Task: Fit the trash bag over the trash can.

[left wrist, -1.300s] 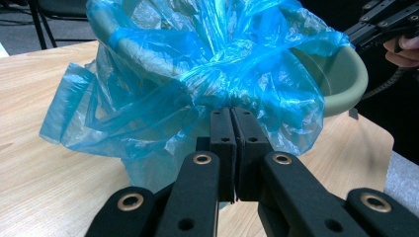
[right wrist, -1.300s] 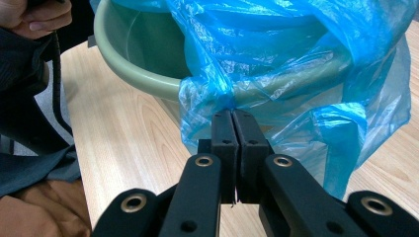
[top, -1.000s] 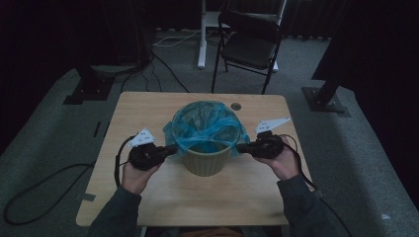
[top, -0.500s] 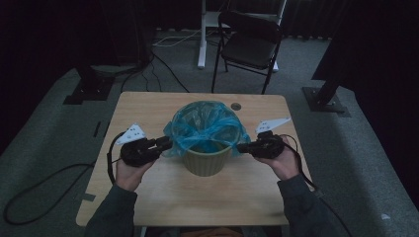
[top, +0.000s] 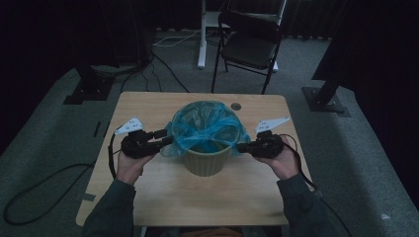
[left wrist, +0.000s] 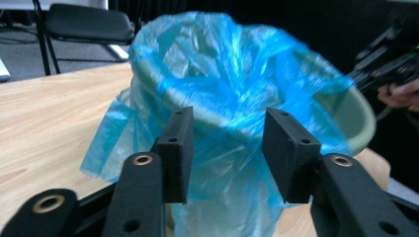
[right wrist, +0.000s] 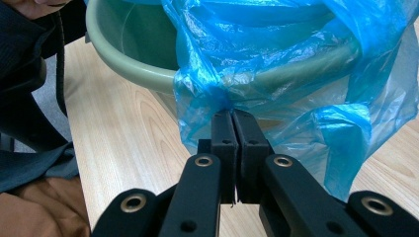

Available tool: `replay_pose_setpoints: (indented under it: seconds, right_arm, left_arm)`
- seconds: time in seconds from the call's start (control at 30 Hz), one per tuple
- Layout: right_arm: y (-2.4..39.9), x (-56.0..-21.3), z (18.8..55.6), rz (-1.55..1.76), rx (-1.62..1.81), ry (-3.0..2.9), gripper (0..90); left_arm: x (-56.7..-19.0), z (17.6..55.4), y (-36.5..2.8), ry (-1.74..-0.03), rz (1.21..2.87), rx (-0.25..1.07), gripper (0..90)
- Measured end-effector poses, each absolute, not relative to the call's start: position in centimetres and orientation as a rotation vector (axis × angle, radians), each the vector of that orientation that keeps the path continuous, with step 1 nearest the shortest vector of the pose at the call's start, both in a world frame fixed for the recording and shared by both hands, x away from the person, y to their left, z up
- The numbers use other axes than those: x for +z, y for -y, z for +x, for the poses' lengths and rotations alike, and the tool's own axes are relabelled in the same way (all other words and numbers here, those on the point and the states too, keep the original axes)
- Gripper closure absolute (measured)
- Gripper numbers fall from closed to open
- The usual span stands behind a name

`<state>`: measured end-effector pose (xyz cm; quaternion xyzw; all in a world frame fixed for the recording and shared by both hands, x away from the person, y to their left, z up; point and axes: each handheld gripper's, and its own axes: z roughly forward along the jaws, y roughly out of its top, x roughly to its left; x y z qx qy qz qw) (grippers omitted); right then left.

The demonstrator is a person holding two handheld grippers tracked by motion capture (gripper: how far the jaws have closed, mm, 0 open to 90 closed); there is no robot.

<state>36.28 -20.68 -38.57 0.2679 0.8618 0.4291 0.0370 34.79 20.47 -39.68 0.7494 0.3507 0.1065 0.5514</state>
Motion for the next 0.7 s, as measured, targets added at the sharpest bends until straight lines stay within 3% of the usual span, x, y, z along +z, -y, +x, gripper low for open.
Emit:
replay_pose_setpoints:
  seconds: [0.47, 0.7]
  right_arm:
    - [20.5, -38.5, 36.3, 0.823, 1.314, -2.648, 88.3]
    - [20.5, -38.6, 36.3, 0.823, 1.32, -2.646, 88.3]
  left_arm:
    - [-40.8, 35.5, -20.6, -0.757, 1.817, 0.182, 48.2]
    - [-40.9, 35.4, -20.7, -0.731, 1.837, 0.189, 53.9]
